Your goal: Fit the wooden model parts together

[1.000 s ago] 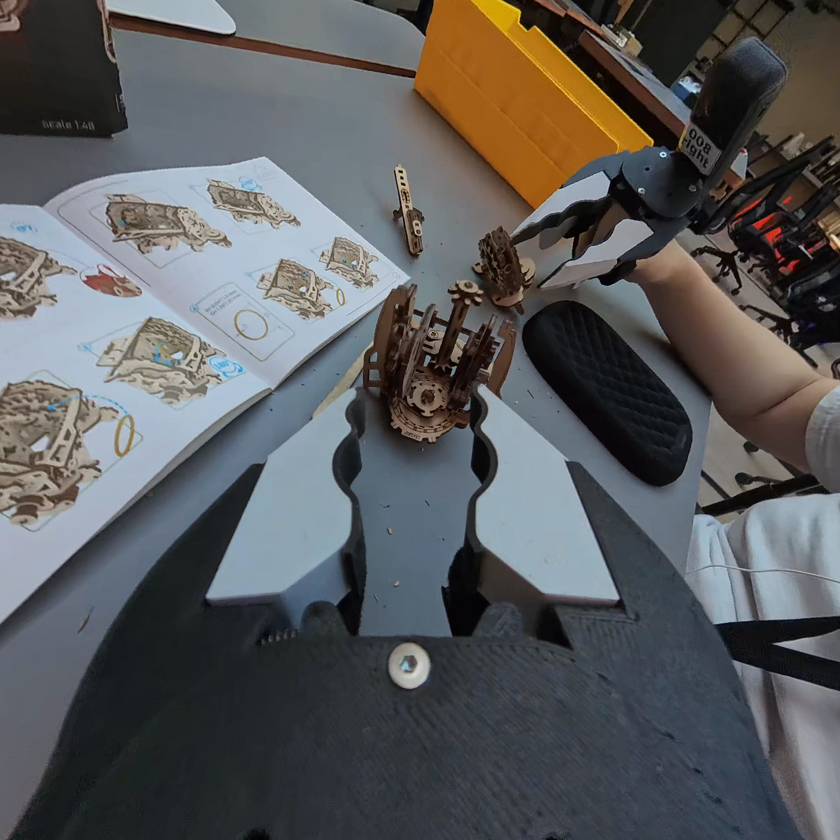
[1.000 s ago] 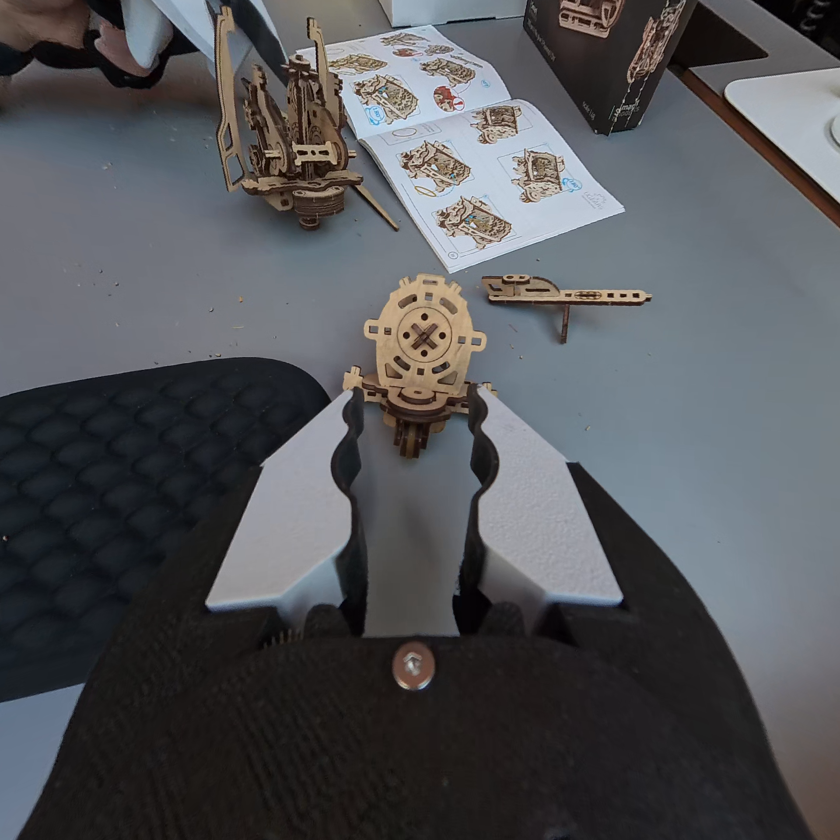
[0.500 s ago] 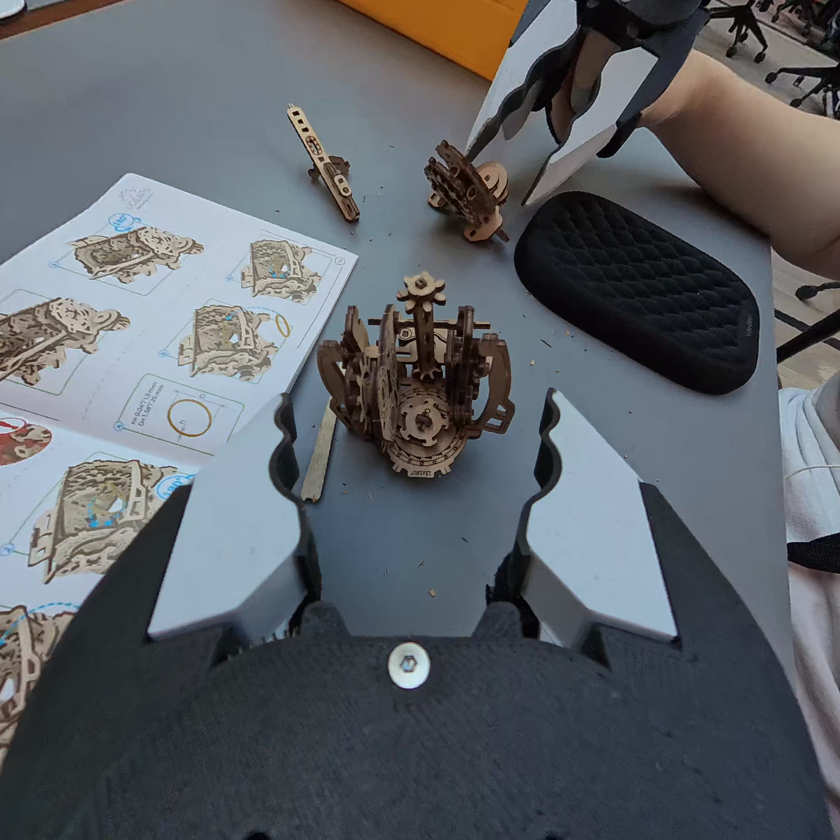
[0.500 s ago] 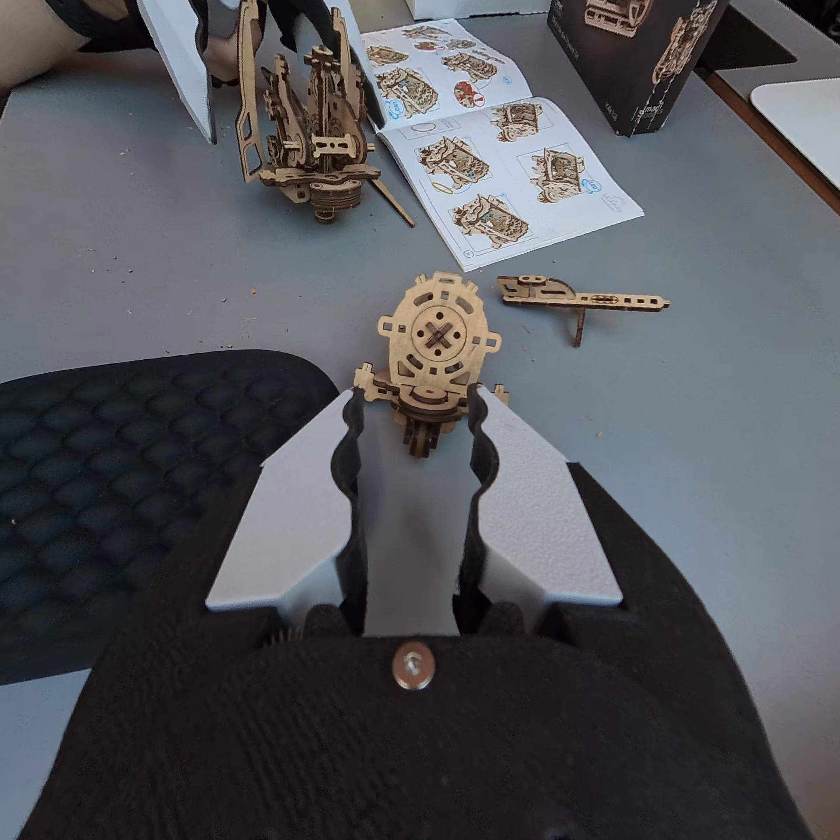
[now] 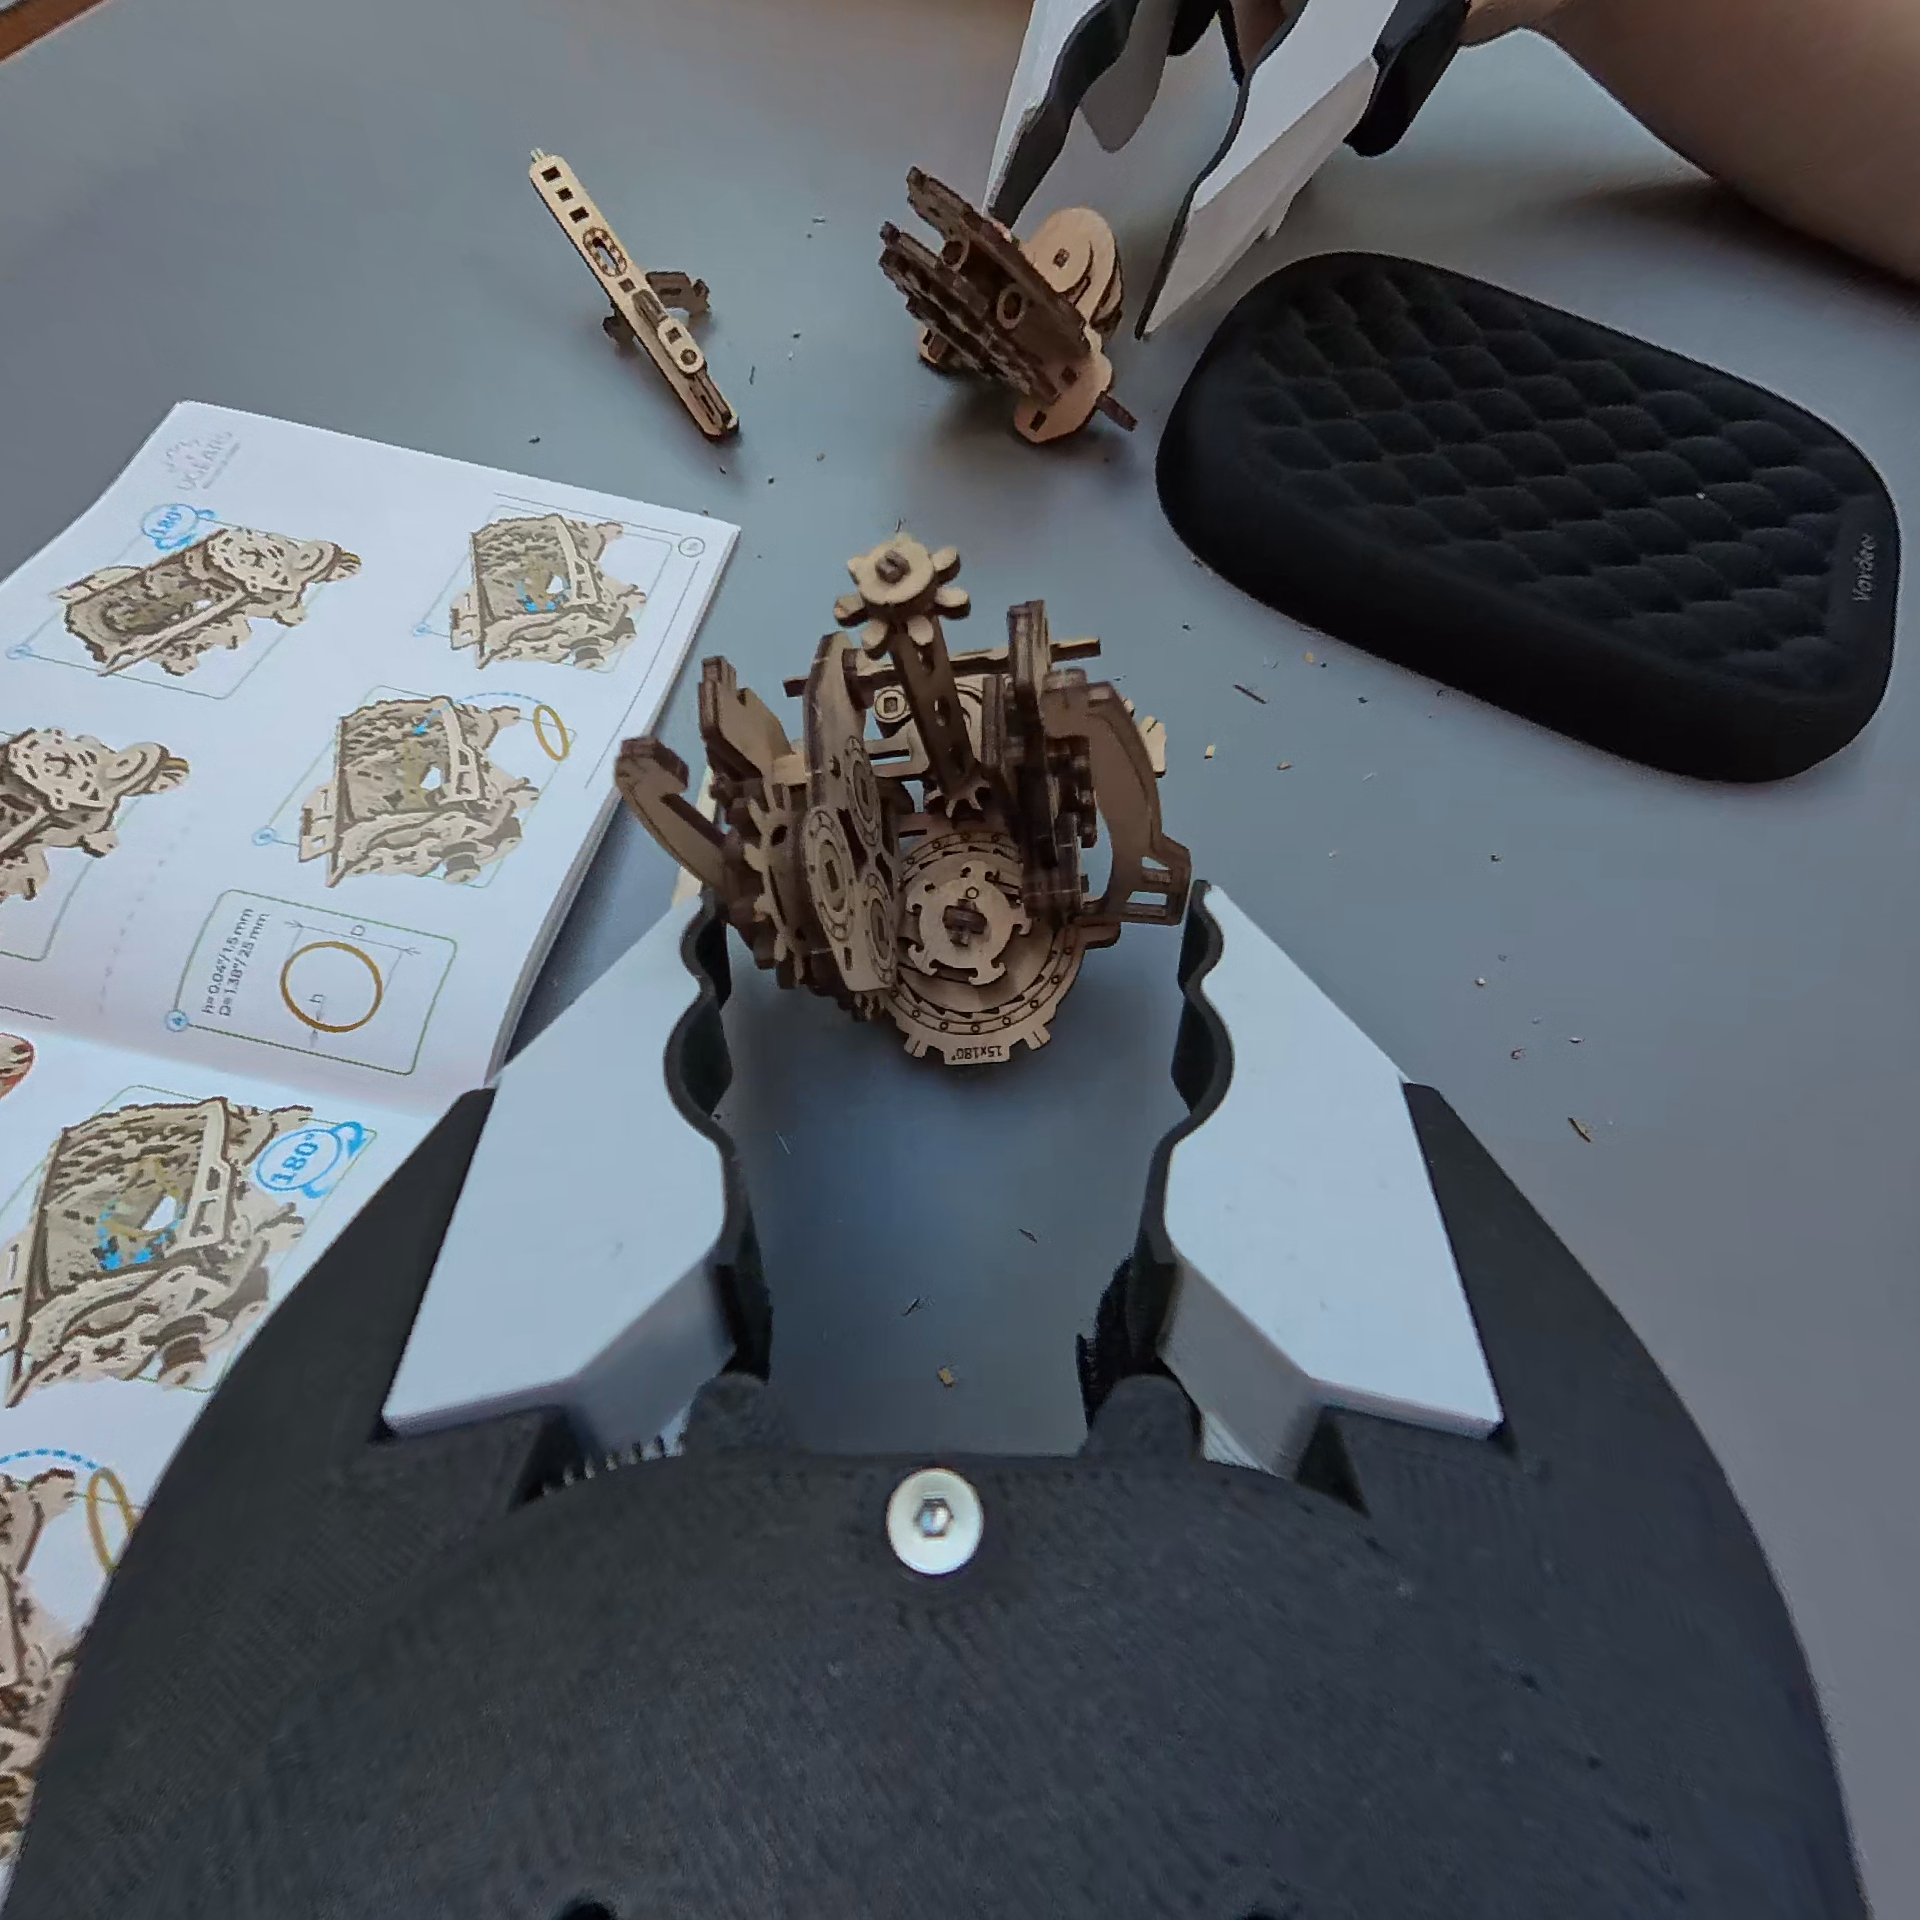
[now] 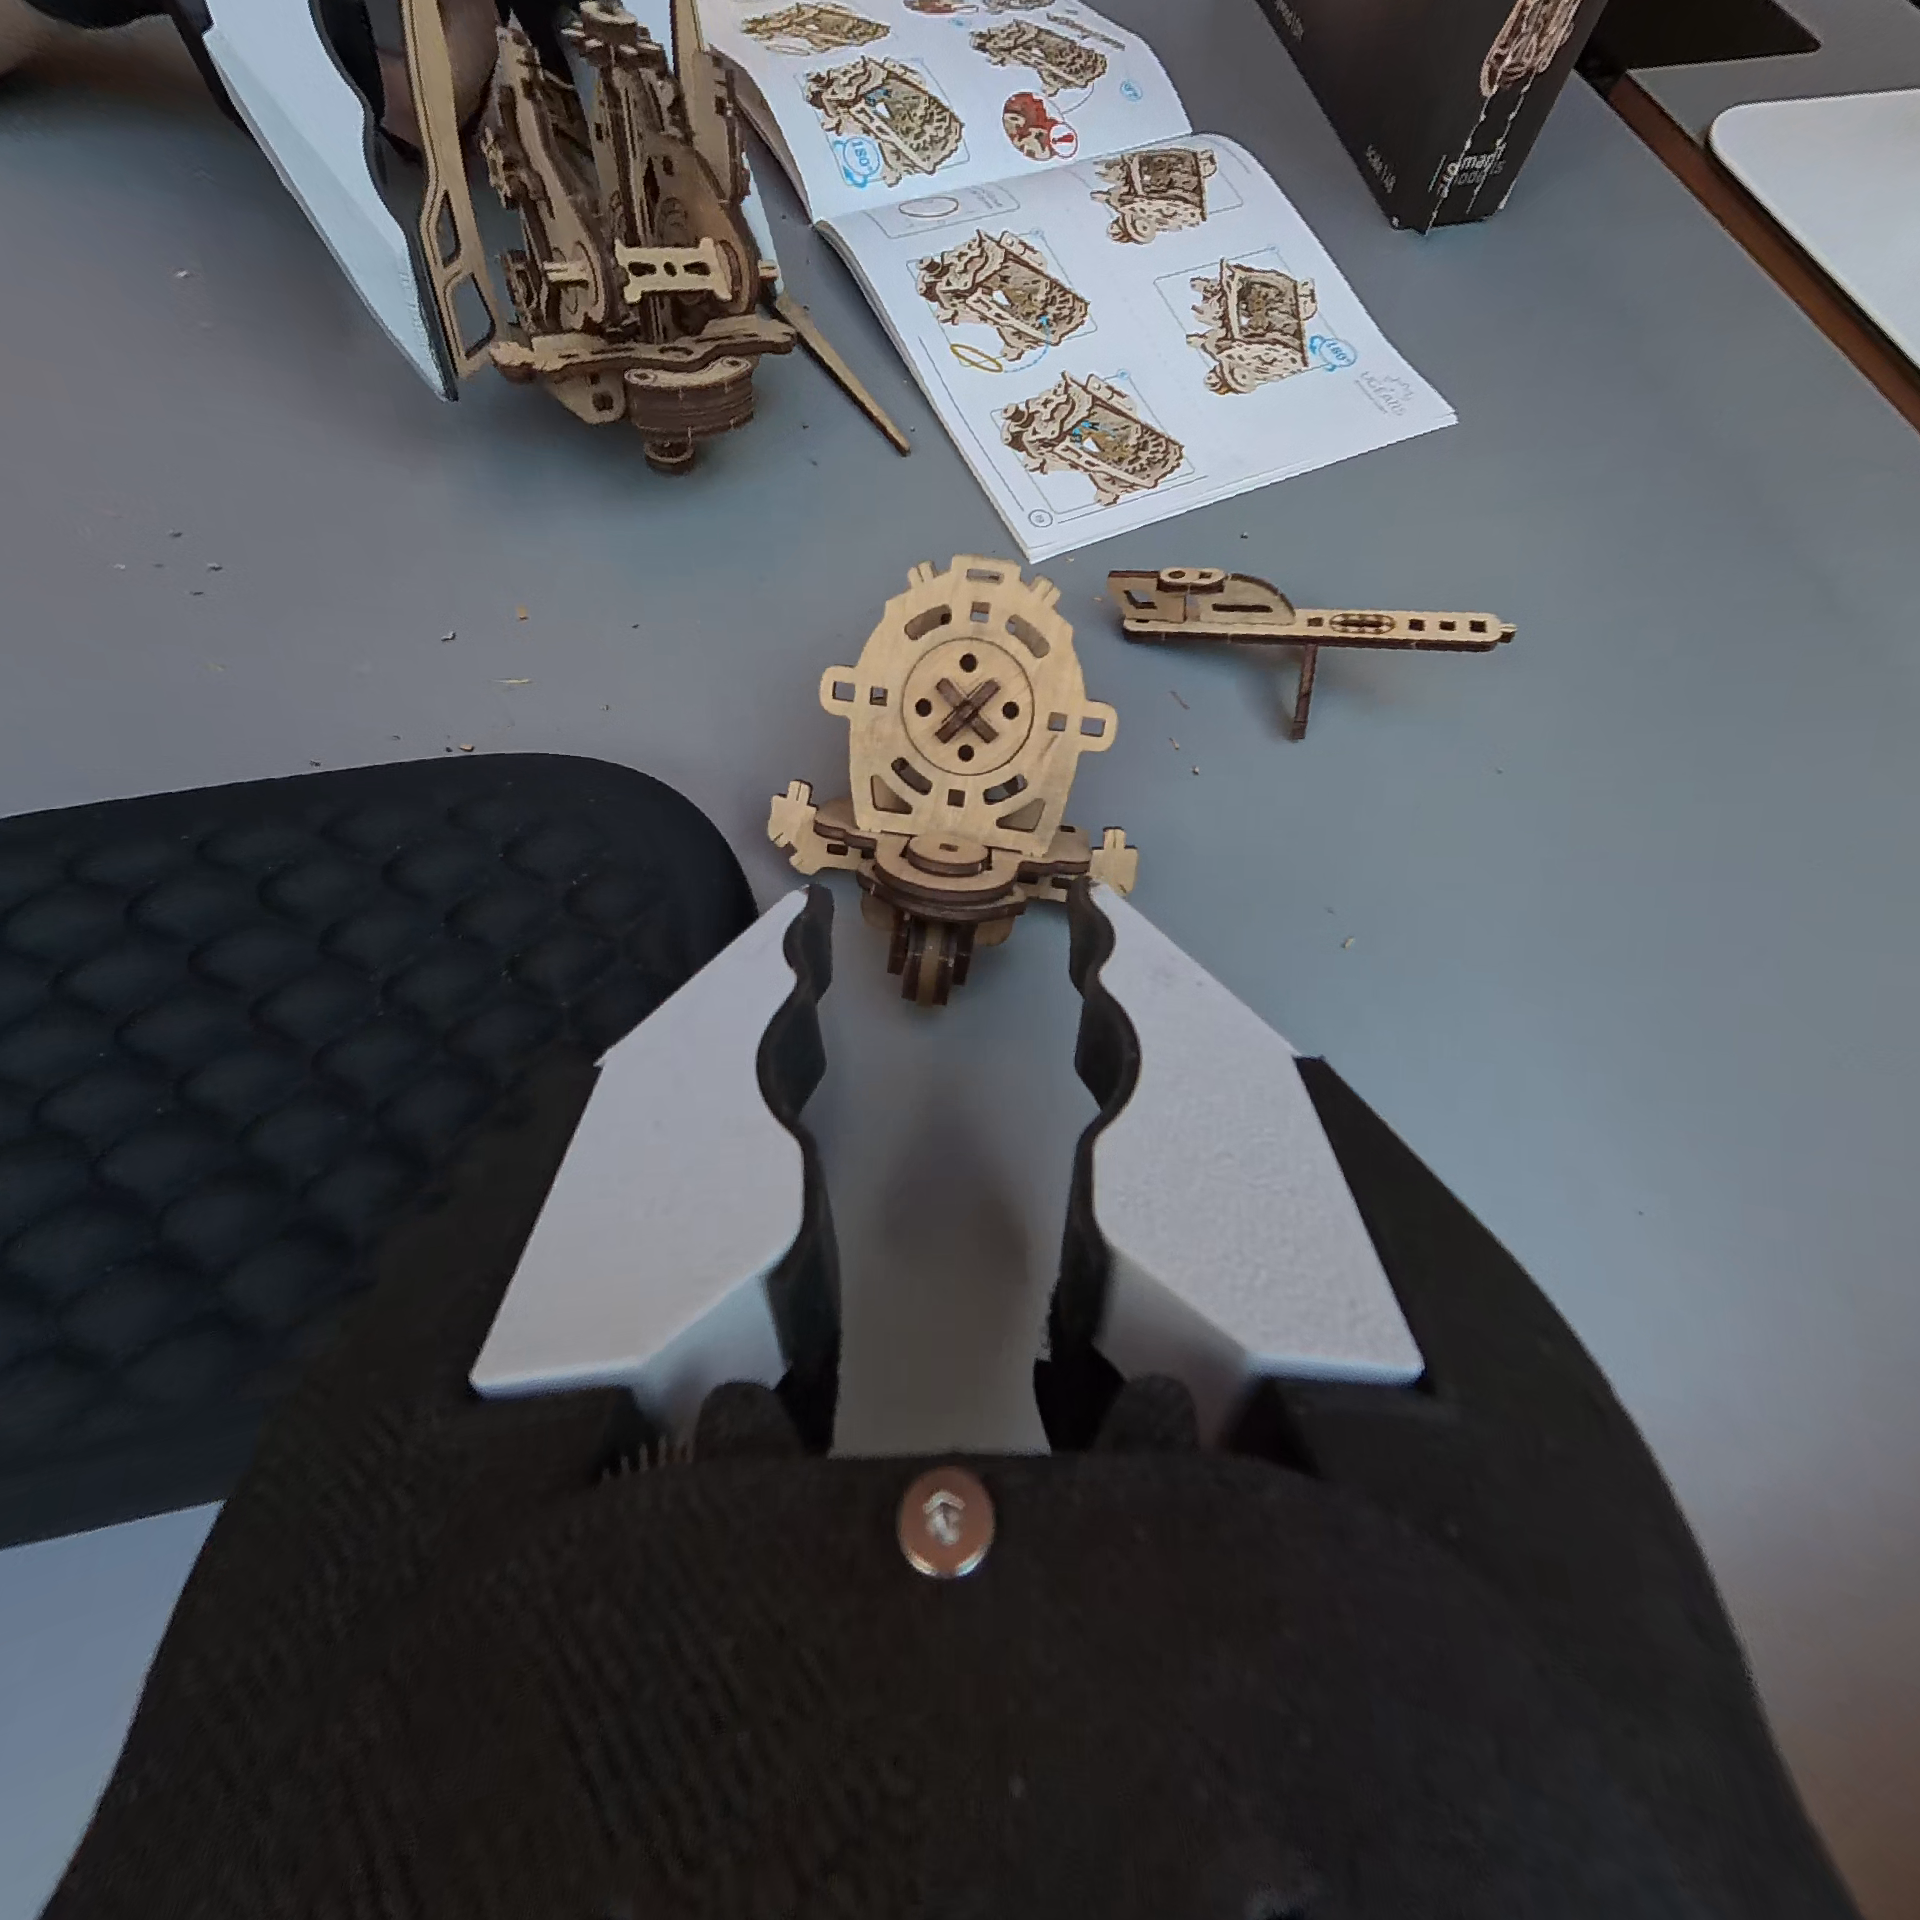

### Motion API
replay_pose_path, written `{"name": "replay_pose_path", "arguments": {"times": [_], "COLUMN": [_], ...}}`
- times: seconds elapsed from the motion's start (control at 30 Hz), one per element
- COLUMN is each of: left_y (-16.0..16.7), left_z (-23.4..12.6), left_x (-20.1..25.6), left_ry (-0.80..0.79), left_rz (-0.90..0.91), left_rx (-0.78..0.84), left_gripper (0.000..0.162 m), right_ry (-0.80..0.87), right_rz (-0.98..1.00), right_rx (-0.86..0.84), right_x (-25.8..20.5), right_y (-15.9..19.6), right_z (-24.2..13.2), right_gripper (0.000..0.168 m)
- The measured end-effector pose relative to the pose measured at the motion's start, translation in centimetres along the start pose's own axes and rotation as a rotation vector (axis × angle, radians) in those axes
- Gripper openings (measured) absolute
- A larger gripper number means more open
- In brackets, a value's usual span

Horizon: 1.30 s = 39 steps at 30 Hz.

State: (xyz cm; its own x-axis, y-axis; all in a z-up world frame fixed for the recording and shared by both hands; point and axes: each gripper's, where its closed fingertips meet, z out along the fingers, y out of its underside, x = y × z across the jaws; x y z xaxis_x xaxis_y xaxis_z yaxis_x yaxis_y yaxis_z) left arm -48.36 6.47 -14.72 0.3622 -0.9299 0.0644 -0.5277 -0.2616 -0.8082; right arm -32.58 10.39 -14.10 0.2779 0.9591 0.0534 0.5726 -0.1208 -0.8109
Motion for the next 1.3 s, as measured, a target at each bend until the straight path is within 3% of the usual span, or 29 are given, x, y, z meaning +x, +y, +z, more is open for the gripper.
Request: {"name": "replay_pose_path", "arguments": {"times": [0.6,0.9,1.1,1.3], "left_y": [-0.7,-0.8,-1.4,-3.1], "left_z": [1.6,0.6,-1.9,-4.5], "left_x": [2.6,2.5,2.2,1.4], "left_ry": [0.021,0.048,0.045,0.084], "left_rz": [0.130,0.084,0.042,-0.037], "left_rx": [-0.001,0.027,0.103,0.232], "left_gripper": [0.086,0.098,0.098,0.091], "right_ry": [0.049,-0.093,-0.237,-0.505], "right_rz": [0.026,0.127,0.122,0.046], "right_rx": [-0.037,0.050,0.116,0.006], "right_x": [0.4,-0.7,-2.0,-4.8], "right_y": [0.1,-1.1,-5.4,-11.8], "right_z": [0.8,0.0,-1.4,-1.5], "right_gripper": [0.032,0.032,0.032,0.032]}}
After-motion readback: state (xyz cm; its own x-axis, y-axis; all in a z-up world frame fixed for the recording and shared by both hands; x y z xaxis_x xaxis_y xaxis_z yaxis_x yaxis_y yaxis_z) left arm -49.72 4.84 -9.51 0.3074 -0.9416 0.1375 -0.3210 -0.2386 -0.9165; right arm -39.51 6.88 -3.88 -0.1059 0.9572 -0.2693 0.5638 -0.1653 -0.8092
